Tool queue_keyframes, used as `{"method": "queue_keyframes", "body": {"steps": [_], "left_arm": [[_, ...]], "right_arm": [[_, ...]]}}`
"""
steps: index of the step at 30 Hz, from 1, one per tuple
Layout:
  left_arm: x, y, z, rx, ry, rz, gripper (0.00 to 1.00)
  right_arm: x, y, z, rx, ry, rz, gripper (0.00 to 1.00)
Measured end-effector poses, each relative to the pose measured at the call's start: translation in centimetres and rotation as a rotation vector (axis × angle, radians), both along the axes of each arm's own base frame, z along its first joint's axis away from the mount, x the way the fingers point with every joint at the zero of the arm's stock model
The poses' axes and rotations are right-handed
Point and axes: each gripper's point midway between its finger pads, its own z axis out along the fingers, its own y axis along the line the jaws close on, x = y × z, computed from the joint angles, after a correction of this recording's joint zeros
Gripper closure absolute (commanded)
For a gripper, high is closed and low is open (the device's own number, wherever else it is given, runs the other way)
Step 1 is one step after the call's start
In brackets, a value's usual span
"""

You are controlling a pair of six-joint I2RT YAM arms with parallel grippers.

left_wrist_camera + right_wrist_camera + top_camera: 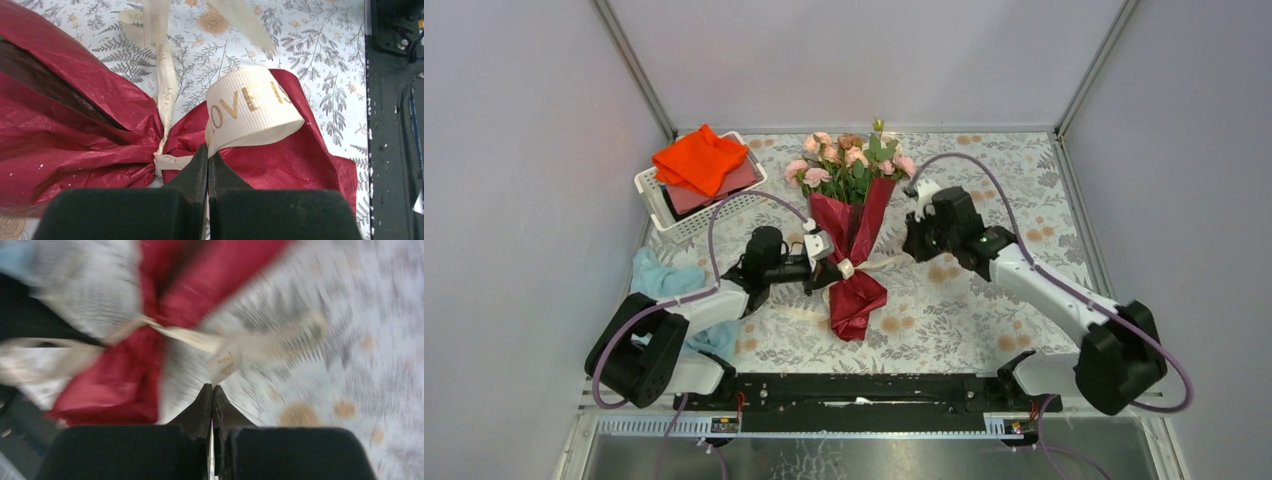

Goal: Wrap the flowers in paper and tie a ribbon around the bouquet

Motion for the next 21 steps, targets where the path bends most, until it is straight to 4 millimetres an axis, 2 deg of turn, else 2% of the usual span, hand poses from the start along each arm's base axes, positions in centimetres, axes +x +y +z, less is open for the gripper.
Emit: {"method": "queue_keyframes", "body": {"steps": [3, 6, 8, 10, 11, 13, 14, 16, 18, 19, 20, 21], "left_arm": [[-0.6, -0.1, -0.4, 0.015, -0.042, -0.030, 1.00], [-0.9, 0.0, -0.6, 0.025, -0.080, -0.048, 1.00], [-1.1, 0.0, -0.5, 0.030, -0.109, -0.058, 1.00], [-1.3, 0.1, -0.5, 0.034, -0.137, -0.069, 1.00], [-1.4, 0.1, -0.4, 0.036, -0.149, -0.073, 1.00], [-1.5, 0.2, -0.3, 0.040, -0.176, -0.082, 1.00], [-1.6, 0.2, -0.2, 0.041, -0.188, -0.086, 1.00], [-1.6, 0.2, 0.0, 0.042, -0.213, -0.092, 1.00], [-1.6, 0.2, 0.1, 0.043, -0.232, -0.094, 1.00], [-1.6, 0.3, 0.2, 0.044, -0.237, -0.095, 1.00], [-1.6, 0.3, 0.1, 0.045, -0.240, -0.097, 1.00], [-1.7, 0.3, 0.1, 0.046, -0.244, -0.098, 1.00]], "right_arm": [[-0.8, 4.5, 8.0, 0.124, -0.145, 0.199, 1.00], [-2.9, 10.4, 18.0, 0.310, -0.337, 0.423, 1.00], [-4.1, 13.0, 23.1, 0.426, -0.443, 0.520, 1.00], [-4.6, 15.1, 26.5, 0.524, -0.509, 0.568, 1.00], [-4.6, 16.1, 27.5, 0.566, -0.524, 0.584, 1.00], [-3.7, 18.3, 28.0, 0.621, -0.516, 0.587, 1.00], [-3.0, 19.5, 27.4, 0.637, -0.492, 0.579, 1.00], [-1.4, 21.2, 25.1, 0.642, -0.428, 0.542, 1.00], [0.0, 22.4, 21.8, 0.621, -0.343, 0.486, 0.99], [0.7, 22.8, 20.2, 0.605, -0.306, 0.457, 0.94], [1.2, 23.1, 18.8, 0.589, -0.272, 0.432, 0.79], [1.6, 23.4, 17.4, 0.571, -0.235, 0.411, 0.58]]}}
